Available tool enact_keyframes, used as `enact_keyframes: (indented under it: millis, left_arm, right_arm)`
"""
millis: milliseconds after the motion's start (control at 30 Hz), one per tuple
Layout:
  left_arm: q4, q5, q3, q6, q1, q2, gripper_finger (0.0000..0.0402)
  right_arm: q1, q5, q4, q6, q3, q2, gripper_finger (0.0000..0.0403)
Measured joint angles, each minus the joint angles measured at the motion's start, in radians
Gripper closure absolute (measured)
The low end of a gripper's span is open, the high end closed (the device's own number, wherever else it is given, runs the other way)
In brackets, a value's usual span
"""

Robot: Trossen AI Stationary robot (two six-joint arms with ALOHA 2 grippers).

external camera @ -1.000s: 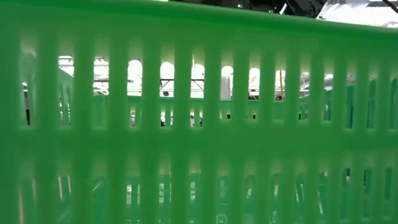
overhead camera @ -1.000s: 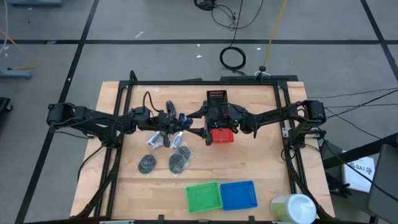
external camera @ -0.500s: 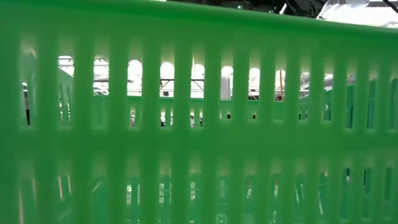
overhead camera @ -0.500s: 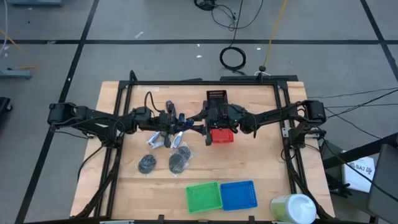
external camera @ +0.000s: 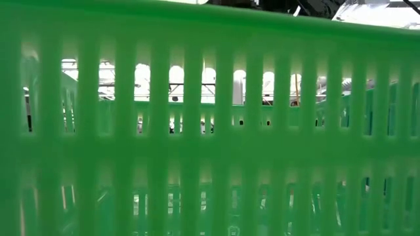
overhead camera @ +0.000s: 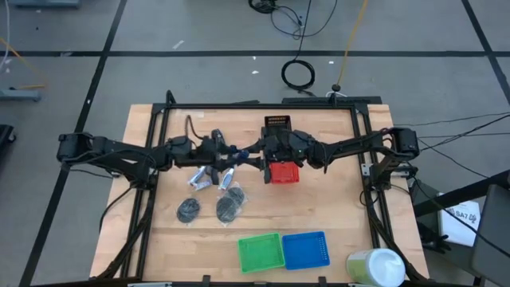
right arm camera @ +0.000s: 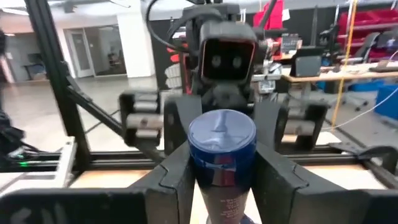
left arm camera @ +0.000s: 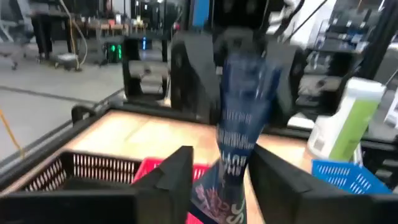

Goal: Pick & Place Travel size toiletries
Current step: Put the left dark blue shave cream into the black bin

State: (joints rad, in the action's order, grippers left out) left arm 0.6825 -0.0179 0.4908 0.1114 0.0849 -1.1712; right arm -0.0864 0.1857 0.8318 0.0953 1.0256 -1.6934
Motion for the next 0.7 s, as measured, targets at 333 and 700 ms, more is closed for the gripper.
enact_keyframes:
  millis: [333, 700]
  left_arm:
    - [-0.204, 0.177, 0.001, -0.092, -0.001, 0.281, 0.0065]
    - [-0.619, 0.462, 0.001, -0.031, 0.001, 0.458, 0.0029]
  right_arm:
    - [-0.067, 0.002, -0.160, 0.009, -0.013, 0.047, 0.0288]
    - [-0.171, -0.341, -0.196, -0.012, -0.302, 0.275, 0.0288]
